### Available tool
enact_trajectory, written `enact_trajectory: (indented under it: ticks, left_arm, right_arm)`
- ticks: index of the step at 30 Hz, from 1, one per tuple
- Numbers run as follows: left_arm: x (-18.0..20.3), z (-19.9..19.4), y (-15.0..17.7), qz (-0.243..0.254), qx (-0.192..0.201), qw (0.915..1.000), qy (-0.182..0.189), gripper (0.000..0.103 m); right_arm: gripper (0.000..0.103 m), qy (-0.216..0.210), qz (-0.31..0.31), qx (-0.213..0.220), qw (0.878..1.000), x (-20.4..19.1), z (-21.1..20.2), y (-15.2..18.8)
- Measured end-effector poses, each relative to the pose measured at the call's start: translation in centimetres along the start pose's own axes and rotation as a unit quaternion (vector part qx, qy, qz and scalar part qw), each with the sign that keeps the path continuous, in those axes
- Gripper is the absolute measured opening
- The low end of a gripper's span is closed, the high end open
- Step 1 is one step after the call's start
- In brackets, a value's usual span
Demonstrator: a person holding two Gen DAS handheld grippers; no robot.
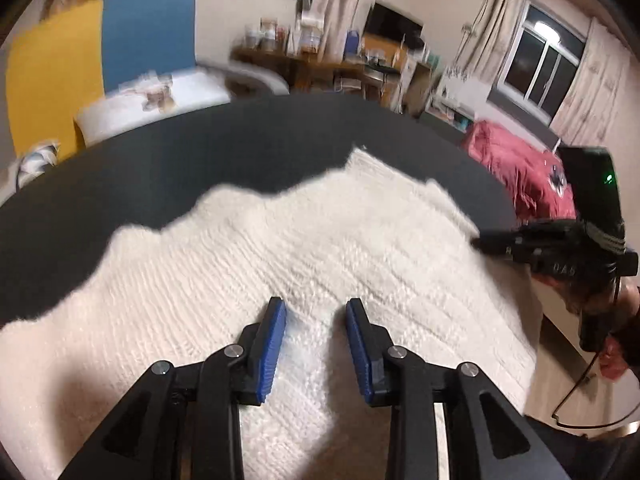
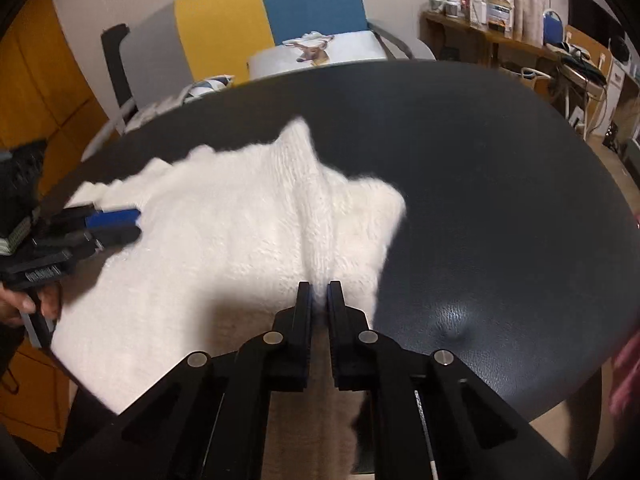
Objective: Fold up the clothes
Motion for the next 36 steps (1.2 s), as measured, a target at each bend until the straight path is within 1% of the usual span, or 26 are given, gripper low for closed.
enact_trajectory:
  ticks: [2, 4, 7, 8, 9, 10, 12, 13, 14, 18, 19, 21, 22, 23, 24, 28, 30, 31, 32, 33, 34, 35, 36]
  left_arm:
    - [-0.3, -0.4, -0.7, -0.025, 0.004, 0.9997, -0.004, 0.032]
    - [0.2, -1.8, -1.0, -0.026, 0.027, 0.9993, 0.006, 0.032]
    - [1.0, -4.1, -1.5, -0.020, 0.063, 0.9975, 0.024, 0.033]
    - [0.9, -4.4, -1.1, -0.024, 0.062, 0.9974, 0.027, 0.033]
    - [0.5, -4.0, -0.5, -0.032, 0.050, 0.9981, 0.017, 0.034]
    - [0.1, -3.5, 0.0, -0.040, 0.037, 0.9985, 0.003, 0.034]
    - [-0.7, -2.2, 1.4, -0.059, 0.015, 0.9981, -0.011, 0.034]
    - [-0.8, -2.4, 1.5, -0.061, 0.035, 0.9975, -0.006, 0.034]
    - [-0.7, -2.7, 1.4, -0.065, 0.041, 0.9970, -0.005, 0.034]
    - [-0.5, -3.4, 0.4, -0.093, 0.042, 0.9947, -0.002, 0.034]
    - [-0.4, -3.9, 0.5, -0.094, 0.046, 0.9945, 0.001, 0.035]
    - [-0.3, -4.8, 1.0, -0.090, 0.055, 0.9944, 0.004, 0.036]
    - [-0.3, -5.1, 1.2, -0.086, 0.054, 0.9948, -0.002, 0.036]
    - [-0.4, -5.1, 1.6, -0.086, 0.052, 0.9949, -0.002, 0.036]
    - [-0.5, -5.1, 1.9, -0.088, 0.050, 0.9949, 0.000, 0.036]
    - [-0.9, -5.2, 2.8, -0.088, 0.049, 0.9949, 0.006, 0.036]
    - [-1.0, -4.9, 2.9, -0.089, 0.047, 0.9949, 0.005, 0.036]
    - [-1.1, -4.7, 2.9, -0.090, 0.045, 0.9949, 0.003, 0.036]
    - [-1.1, -4.5, 2.8, -0.091, 0.044, 0.9949, 0.002, 0.036]
    - [-1.2, -4.5, 2.7, -0.093, 0.042, 0.9948, -0.001, 0.036]
    - [-1.2, -4.5, 2.6, -0.097, 0.041, 0.9944, -0.004, 0.036]
    - [-1.0, -4.8, 2.3, -0.102, 0.043, 0.9938, -0.006, 0.036]
    - [-0.7, -5.3, 2.1, -0.105, 0.051, 0.9931, -0.002, 0.036]
  right_arm:
    - [0.008, 0.004, -0.001, 0.002, 1.000, 0.0, 0.0, 0.1]
    - [0.006, 0.007, -0.003, 0.009, 1.000, 0.0, -0.7, 0.0]
    - [0.006, 0.007, -0.008, 0.033, 0.999, -0.2, -3.2, -0.6]
    - [0.006, 0.008, -0.010, 0.040, 0.999, -0.2, -4.0, -0.8]
    - [0.006, 0.008, -0.012, 0.048, 0.999, -0.3, -4.9, -1.1]
    - [0.000, 0.008, -0.013, 0.056, 0.998, -0.4, -5.7, -1.3]
    - [0.000, 0.022, 0.005, 0.028, 0.999, 1.0, -4.9, -0.1]
    - [0.000, 0.030, 0.016, 0.010, 0.999, 1.7, -4.2, 0.6]
    - [0.000, 0.028, 0.028, 0.007, 0.999, 2.0, -4.0, 0.8]
    - [0.007, 0.003, 0.081, 0.014, 0.997, 2.6, -3.9, 1.0]
    - [0.012, -0.003, 0.082, 0.013, 0.996, 2.5, -3.6, 0.8]
    - [0.034, -0.014, 0.076, 0.010, 0.997, 2.0, -2.7, 0.1]
    - [0.062, -0.019, 0.073, 0.009, 0.997, 1.8, -2.3, -0.3]
    - [0.081, -0.025, 0.070, 0.007, 0.997, 1.6, -1.9, -0.6]
    - [0.083, -0.030, 0.067, 0.006, 0.997, 1.4, -1.5, -0.9]
    - [0.082, -0.052, 0.055, -0.001, 0.997, 0.5, 0.2, -2.3]
    - [0.077, -0.062, 0.049, -0.004, 0.997, 0.1, 1.0, -3.0]
    - [0.067, -0.062, 0.036, -0.011, 0.997, -0.3, 1.6, -2.9]
    - [0.046, -0.060, 0.019, -0.021, 0.998, -0.8, 2.2, -2.7]
    - [0.033, -0.058, 0.003, -0.026, 0.998, -1.3, 2.4, -2.4]
    - [0.015, -0.057, -0.011, -0.029, 0.998, -1.8, 2.5, -2.1]
    - [0.010, -0.051, -0.026, -0.028, 0.998, -2.2, 2.4, -1.9]
    - [0.008, -0.045, -0.042, -0.025, 0.998, -2.7, 1.9, -2.0]
Point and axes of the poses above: each gripper's, at about its wrist camera, not at the fingertips, and z roughly the way its jaws point, x to its right, y to its underside, the point moved 4 cm from there along z, roughly the way its jaws point, and after that the axes turned 10 degrees about x, right-handed, at the moved point
